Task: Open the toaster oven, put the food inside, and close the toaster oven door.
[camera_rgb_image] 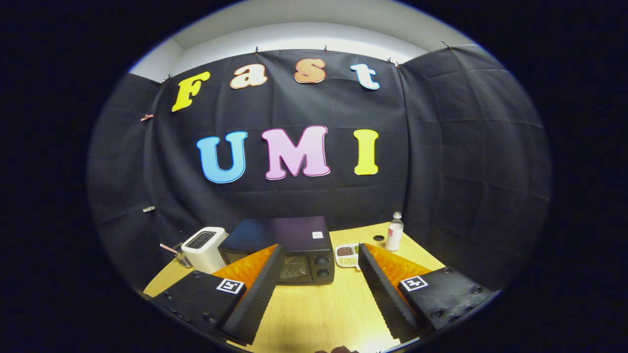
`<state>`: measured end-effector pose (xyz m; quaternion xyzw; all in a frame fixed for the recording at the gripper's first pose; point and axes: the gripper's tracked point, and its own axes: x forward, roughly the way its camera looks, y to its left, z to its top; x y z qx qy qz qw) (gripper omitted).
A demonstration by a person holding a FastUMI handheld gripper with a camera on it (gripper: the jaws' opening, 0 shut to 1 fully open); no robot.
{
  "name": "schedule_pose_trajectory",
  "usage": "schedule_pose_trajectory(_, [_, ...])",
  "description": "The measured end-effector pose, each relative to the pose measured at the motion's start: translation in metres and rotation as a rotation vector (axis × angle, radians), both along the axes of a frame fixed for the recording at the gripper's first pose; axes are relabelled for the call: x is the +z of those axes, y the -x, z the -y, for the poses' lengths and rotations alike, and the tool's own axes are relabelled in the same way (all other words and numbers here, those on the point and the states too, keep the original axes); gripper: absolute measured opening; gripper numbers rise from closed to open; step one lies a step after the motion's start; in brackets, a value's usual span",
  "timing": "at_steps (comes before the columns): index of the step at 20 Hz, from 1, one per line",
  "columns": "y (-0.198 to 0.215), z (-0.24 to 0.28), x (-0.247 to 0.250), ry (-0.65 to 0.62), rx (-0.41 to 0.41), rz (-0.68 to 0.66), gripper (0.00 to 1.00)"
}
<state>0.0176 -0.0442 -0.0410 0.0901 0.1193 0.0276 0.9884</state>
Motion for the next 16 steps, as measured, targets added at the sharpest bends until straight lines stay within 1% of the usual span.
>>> schedule_pose_trajectory(2, [0.007,0.005,-0.004,-0.045,-0.018,-0.005,0.99])
schedule_pose_trajectory(4, [0.006,0.011,-0.012,-0.047,-0.033,-0.022,0.99])
schedule_pose_trajectory(12, [-0.007,0.004,-0.001,0.011,-0.033,-0.003,0.99])
schedule_pose_trajectory(16, [-0.010,-0.008,0.003,0.011,-0.009,-0.004,0.99])
